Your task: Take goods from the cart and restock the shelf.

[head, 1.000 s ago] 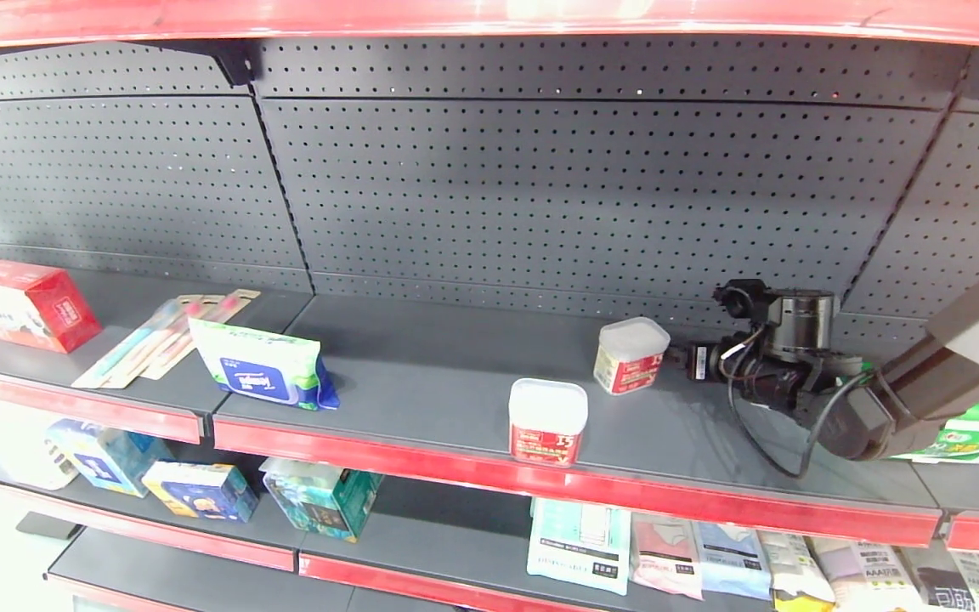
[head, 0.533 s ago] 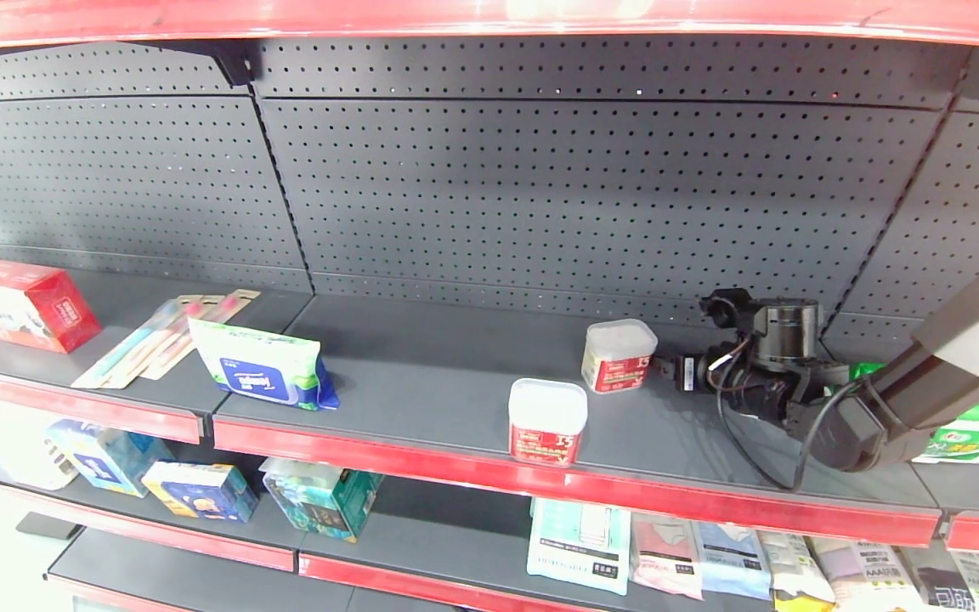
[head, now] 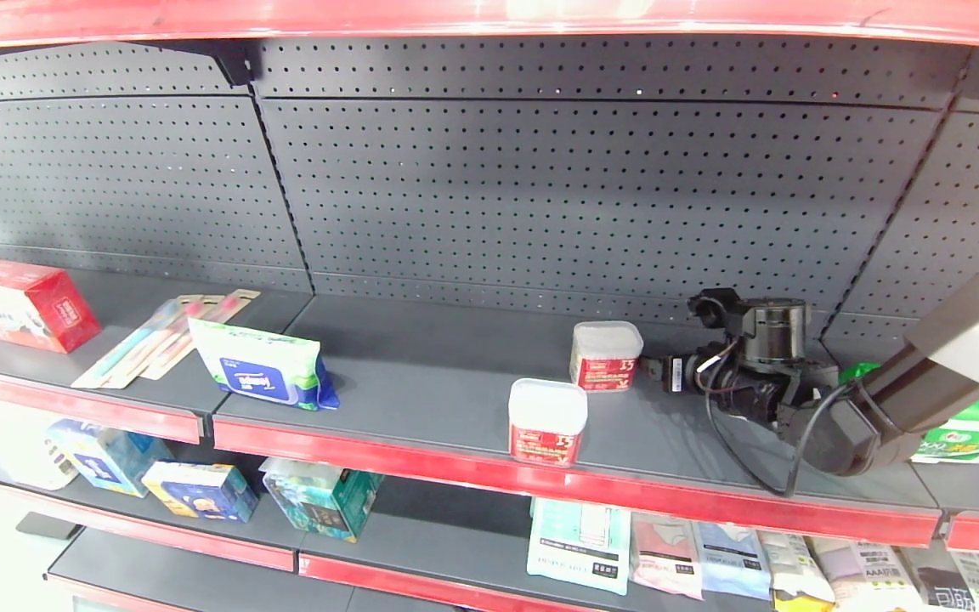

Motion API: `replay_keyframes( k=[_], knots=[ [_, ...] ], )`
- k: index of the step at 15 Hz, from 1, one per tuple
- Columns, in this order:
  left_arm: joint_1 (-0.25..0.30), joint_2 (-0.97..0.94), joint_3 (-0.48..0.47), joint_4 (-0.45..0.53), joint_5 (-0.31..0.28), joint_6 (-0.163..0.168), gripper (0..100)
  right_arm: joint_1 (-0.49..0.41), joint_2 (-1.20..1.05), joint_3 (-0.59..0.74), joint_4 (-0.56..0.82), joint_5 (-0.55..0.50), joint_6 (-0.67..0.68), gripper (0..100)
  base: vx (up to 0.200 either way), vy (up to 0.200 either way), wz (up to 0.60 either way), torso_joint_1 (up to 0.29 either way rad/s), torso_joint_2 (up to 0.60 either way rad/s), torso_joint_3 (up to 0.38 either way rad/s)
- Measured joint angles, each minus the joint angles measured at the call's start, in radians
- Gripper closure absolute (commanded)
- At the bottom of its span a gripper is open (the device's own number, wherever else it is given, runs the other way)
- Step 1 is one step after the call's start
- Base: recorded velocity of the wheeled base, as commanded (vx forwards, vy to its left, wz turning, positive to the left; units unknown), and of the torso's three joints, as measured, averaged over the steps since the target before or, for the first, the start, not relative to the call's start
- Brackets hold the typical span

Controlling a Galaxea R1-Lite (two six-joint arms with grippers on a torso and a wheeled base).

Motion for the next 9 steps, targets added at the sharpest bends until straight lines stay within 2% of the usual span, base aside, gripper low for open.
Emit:
replay_keyframes(
  k=[9],
  knots=[
    [0.000,0.000,0.000,0.000,0.000,0.000,0,0.044,-0.006,-0.001,0.000,-0.008,0.002,0,0.000,0.000,0.00,0.000,0.00,0.000]
  ],
)
